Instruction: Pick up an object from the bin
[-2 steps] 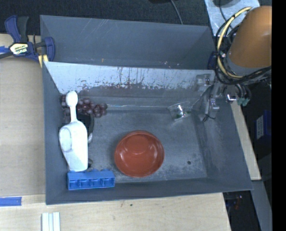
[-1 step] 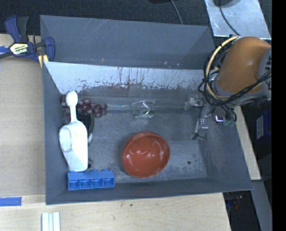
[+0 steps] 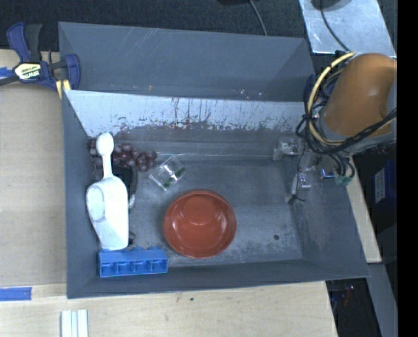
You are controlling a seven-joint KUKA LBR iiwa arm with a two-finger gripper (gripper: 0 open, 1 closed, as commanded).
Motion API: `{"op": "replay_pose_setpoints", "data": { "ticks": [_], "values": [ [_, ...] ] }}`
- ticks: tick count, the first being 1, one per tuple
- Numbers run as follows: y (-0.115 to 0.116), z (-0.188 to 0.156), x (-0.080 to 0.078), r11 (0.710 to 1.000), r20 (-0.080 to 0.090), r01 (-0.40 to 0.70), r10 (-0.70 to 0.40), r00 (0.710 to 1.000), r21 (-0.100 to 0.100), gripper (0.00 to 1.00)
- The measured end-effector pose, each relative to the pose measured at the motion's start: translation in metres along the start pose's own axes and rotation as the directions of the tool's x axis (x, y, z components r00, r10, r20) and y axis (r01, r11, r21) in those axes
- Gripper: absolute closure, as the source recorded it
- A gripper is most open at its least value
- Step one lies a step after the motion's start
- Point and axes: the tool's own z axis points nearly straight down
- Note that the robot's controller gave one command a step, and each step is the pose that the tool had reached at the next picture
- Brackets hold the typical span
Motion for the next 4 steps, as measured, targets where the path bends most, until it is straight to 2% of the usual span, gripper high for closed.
{"op": "replay_pose_setpoints", "data": {
  "ticks": [1, 2, 3, 4],
  "values": [
    [-0.008, 0.02, 0.01, 1.0, 0.008, 0.0, 0.0, 1.0, 0.001, 0.0],
    [0.016, 0.018, 0.019, 0.999, 0.01, -0.041, 0.041, 0.999, 0.0, 0.0],
    [0.028, 0.06, 0.076, 1.0, -0.004, 0.024, -0.024, 1.0, 0.001, 0.0],
    [-0.007, 0.056, 0.064, 0.999, 0.031, -0.041, 0.04, 0.999, 0.005, 0.0]
  ]
}}
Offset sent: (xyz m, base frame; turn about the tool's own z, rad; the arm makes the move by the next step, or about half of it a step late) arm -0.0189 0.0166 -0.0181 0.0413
